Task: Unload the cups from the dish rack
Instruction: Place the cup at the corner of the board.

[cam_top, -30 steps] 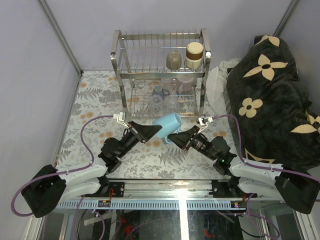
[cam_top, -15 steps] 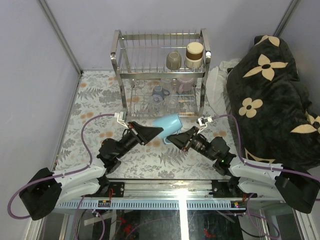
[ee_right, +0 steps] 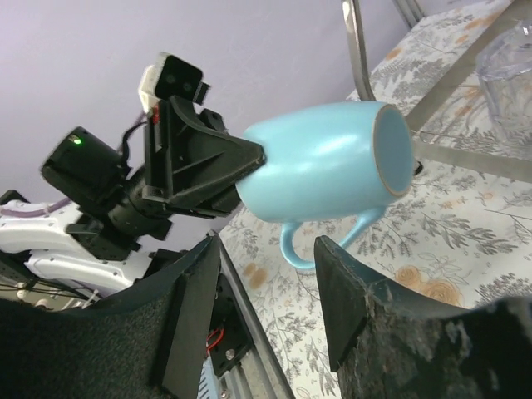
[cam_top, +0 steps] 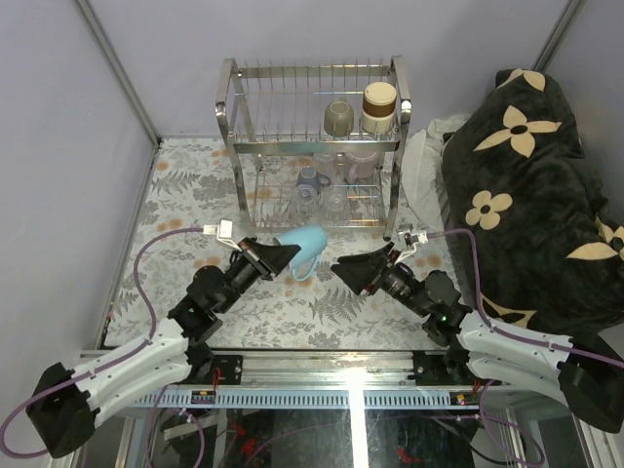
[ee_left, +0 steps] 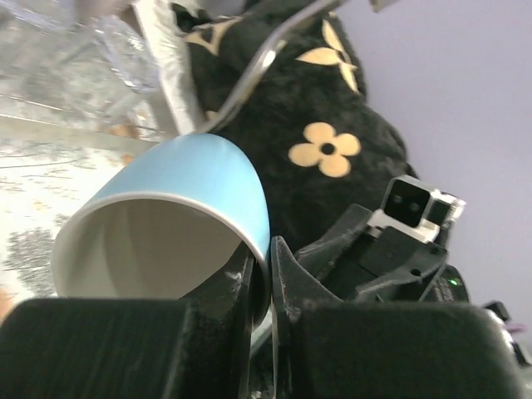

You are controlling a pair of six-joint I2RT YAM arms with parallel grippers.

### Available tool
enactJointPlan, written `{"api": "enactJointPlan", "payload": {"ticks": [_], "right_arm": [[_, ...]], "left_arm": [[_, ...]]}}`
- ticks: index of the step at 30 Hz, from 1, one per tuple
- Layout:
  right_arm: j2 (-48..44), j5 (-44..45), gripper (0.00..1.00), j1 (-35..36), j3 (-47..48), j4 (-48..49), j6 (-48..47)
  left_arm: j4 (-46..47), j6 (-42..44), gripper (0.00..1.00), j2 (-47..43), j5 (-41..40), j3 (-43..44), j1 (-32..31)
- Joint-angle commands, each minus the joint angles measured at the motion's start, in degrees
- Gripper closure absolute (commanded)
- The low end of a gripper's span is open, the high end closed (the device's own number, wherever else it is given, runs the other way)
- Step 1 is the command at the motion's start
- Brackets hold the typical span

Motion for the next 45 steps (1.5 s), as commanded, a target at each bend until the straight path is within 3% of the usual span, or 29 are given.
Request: {"api": "enactJointPlan", "payload": {"ticks": [1,9,17,21,25,27,32,35,45], "right_arm": [[-2.6,3.3,0.43,0.1,2.3,-5.8,-3.2],[-8.2,5.6,0.43,0.1,6.0,-22.2,-6.8],[-13.7,8.5,0.42,0.1,9.1,-37.5,-11.4],[-15.7,8.7,0.41,0.1,8.8,-39.9,-12.8],[-17.8,9.5,0.41,0.1,8.6,-42.2,-13.8],[-19.3,9.7,0.41,0.1,8.5,-43.5,-14.3],[-23.0,10.9,0.41,0.0,7.2,-44.4,-14.8],[-23.9,11.0,0.41,0.1,7.1,-45.0,-14.6],[-23.5,10.9,0.41,0.0,6.6,-44.7,-14.0]], "left_arm": [[-16.3,4.5,1.00,-7.5,-9.8,7.4,0.4],[-53.9,3.5,1.00,-14.3,-31.4,21.3,0.4],[-77.6,1.7,1.00,-5.6,-47.4,37.9,0.4],[-83.5,2.0,1.00,-1.4,-51.8,44.0,0.5],[-83.1,7.9,1.00,3.8,-52.9,48.9,2.7],[-83.4,10.0,1.00,7.7,-51.0,51.6,6.7],[-75.5,16.6,1.00,13.0,-30.3,52.0,25.6],[-73.0,18.0,1.00,17.0,-21.8,52.4,34.8],[-68.4,19.1,1.00,33.9,-11.5,57.1,48.8]]}}
